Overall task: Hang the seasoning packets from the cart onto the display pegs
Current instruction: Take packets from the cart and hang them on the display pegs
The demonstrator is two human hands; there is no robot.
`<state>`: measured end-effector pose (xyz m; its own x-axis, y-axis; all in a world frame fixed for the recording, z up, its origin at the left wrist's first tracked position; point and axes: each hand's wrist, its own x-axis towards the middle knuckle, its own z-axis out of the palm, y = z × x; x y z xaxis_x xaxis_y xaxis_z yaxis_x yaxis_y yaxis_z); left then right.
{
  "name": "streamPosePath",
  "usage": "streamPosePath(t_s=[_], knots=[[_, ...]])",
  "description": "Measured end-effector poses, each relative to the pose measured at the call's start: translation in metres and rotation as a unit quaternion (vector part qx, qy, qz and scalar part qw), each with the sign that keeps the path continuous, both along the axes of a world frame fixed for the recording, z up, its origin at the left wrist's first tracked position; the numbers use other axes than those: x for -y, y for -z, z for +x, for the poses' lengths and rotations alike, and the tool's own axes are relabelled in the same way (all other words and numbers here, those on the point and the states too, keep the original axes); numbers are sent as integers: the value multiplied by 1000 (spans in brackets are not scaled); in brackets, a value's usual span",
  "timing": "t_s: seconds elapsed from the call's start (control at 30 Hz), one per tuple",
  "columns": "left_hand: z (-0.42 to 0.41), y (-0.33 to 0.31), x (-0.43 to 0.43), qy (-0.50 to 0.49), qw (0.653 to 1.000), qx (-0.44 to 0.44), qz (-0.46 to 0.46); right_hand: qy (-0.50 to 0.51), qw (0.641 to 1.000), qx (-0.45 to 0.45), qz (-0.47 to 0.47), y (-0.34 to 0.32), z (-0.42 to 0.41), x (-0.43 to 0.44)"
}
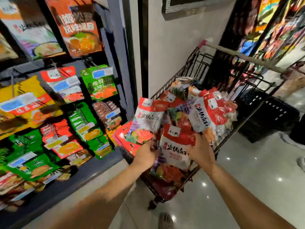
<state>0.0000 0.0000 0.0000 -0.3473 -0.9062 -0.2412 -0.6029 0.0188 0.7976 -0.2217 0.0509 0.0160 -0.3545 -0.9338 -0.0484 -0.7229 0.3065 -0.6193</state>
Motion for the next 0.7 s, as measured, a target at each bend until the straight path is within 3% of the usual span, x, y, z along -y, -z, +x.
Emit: streamPosePath(t_s=[0.17,0.33,0.5,0.7], knots=[[-38,22,-9,-75,996,39,34,38,994,52,84,21,-13,3],[-39,30,-11,-138,987,58,53,26,992,116,43,38,1,-9],[-19,28,-2,-150,978,-66,128,8,988,153,-28,29,6,-16],[-5,8,16,-182,963,-161,115,3,966,240,-97,5,8,-2]])
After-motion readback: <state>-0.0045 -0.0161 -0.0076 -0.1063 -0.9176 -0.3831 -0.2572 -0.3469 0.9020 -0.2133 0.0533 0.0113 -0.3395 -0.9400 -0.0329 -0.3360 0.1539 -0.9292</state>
